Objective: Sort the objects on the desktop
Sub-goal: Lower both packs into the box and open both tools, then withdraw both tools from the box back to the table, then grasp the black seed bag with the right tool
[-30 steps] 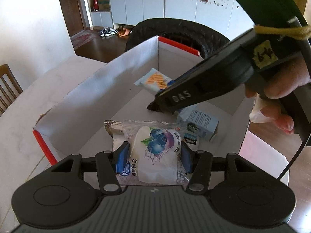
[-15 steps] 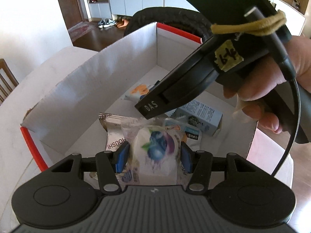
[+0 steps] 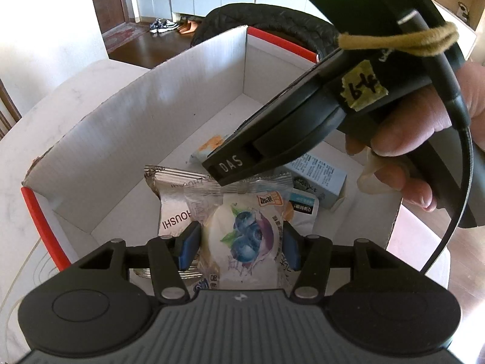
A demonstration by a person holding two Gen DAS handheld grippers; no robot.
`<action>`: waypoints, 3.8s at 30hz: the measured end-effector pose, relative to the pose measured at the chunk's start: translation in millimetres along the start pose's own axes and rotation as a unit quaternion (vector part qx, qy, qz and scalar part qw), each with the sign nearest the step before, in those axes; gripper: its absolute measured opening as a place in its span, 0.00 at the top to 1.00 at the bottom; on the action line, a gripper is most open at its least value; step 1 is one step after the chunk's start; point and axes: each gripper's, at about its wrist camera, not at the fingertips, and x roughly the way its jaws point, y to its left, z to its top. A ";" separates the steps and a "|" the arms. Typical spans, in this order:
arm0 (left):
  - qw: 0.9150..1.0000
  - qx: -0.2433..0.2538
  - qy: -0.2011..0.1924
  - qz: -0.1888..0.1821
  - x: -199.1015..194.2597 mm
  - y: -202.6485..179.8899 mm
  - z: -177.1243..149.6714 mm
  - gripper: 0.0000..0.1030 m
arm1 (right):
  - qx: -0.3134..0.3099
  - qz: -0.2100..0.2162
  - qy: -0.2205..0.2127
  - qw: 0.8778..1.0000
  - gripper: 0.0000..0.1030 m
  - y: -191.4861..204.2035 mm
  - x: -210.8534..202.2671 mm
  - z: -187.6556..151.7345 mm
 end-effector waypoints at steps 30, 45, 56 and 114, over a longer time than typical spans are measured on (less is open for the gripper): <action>0.996 -0.049 -0.074 -0.011 -55.8 -1.2 -6.1 0.34 | -0.012 0.031 -0.043 0.999 0.48 1.9 -64.4 -11.7; 0.992 -0.052 -0.112 -0.030 -93.8 6.3 -33.6 0.34 | 0.001 0.027 -0.061 0.998 0.42 22.8 -95.4 -36.3; 0.989 -0.051 -0.139 -0.020 -123.1 24.2 -63.5 0.34 | 0.011 0.030 -0.076 0.997 0.39 56.7 -109.3 -45.2; 0.932 -0.292 -0.104 0.187 -162.7 161.0 -299.7 0.00 | -0.167 0.118 -0.055 0.977 0.25 329.5 -14.5 -18.8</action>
